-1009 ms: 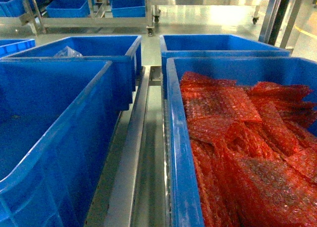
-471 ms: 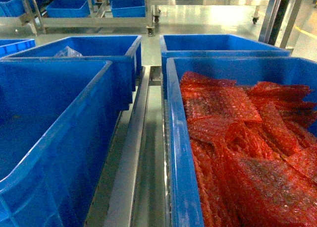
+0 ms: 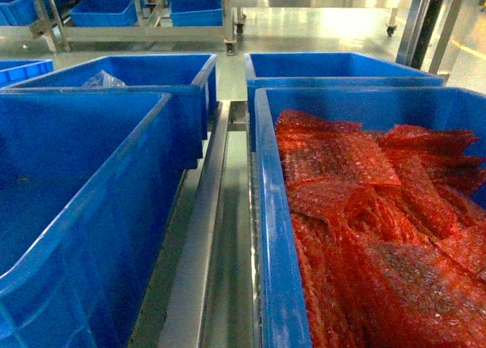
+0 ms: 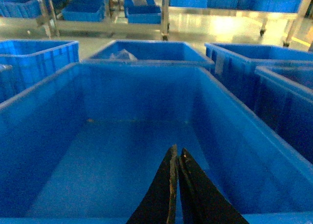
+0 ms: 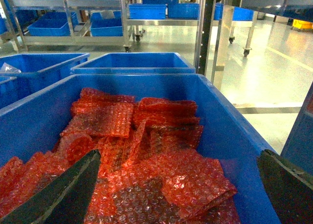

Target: Pick blue part to blue bin on bottom shelf

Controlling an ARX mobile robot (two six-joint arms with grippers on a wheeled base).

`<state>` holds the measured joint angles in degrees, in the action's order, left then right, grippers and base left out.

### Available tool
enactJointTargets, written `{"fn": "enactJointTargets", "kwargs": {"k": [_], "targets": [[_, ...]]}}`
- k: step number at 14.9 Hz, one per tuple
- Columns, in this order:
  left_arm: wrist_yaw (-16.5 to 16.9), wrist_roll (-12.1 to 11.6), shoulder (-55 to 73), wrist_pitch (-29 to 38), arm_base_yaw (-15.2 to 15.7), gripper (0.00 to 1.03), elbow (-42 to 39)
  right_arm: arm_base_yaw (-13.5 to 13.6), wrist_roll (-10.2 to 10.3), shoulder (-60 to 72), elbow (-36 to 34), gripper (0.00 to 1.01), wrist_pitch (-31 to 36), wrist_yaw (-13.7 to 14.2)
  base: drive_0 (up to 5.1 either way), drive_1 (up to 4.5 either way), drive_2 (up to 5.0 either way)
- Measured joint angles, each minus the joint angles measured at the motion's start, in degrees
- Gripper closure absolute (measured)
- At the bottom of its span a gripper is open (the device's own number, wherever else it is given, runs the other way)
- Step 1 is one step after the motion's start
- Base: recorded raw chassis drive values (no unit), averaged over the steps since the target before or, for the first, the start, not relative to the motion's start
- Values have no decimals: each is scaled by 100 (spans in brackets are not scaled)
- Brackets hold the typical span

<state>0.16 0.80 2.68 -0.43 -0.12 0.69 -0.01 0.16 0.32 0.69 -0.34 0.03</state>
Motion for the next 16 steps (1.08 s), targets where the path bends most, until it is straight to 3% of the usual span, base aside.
{"fn": "enactJointTargets", "kwargs": {"k": [2,3,4,7,8,16], "targets": [[-22,-11,-205,-7,0,101,0,0,-2,0,0,3,17,-2,0,0,0],[-17,-17,-205,20,0,91,0,0,-2,0,0,3,9,-2,0,0,0],[-20,-17,-205,20,0,51,0,0,-2,0,0,3,9,-2,0,0,0],[-20,-17,-205,20,0,8,0,0,-2,0,0,3,9,-2,0,0,0],[-17,-22,-205,20,0,4,0,0,-2,0,0,3,9,-2,0,0,0],[-17,-22,-205,20,0,5,0,0,-2,0,0,3,9,-2,0,0,0]]}}
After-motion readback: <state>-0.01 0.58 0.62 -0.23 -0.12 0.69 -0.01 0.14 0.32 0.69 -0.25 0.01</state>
